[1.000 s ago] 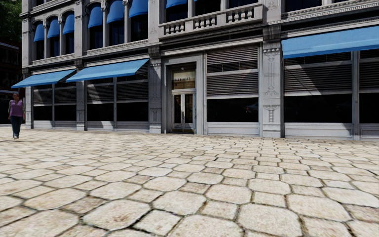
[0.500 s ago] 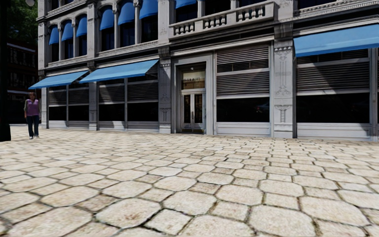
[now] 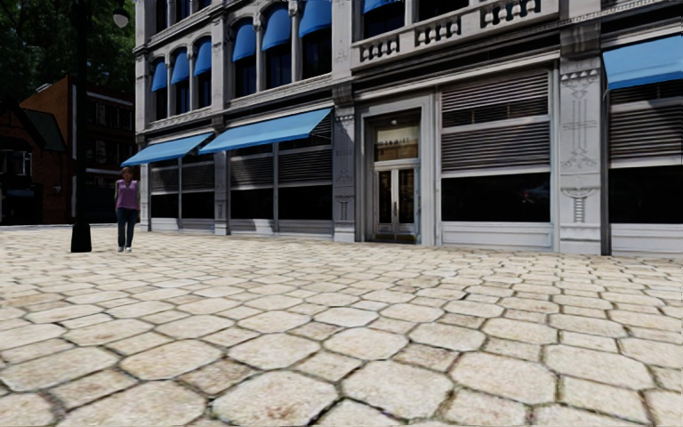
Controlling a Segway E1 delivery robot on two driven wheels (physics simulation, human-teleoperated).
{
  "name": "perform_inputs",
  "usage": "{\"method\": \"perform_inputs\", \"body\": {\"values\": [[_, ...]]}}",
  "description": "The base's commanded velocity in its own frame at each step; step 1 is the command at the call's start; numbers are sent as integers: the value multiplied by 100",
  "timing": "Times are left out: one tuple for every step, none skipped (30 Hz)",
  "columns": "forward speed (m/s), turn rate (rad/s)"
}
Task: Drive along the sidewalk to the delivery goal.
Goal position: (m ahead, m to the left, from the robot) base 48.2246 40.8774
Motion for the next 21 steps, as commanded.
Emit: {"method": "perform_inputs", "body": {"values": [[97, 62], [97, 63], [97, 63], [97, 63], [97, 63], [93, 63], [85, 64], [82, 66], [82, 66], [81, 66], [81, 67], [81, 67], [81, 67], [81, 67], [83, 67], [83, 67], [88, 67], [100, 67], [106, 67], [106, 67], [117, 67]]}}
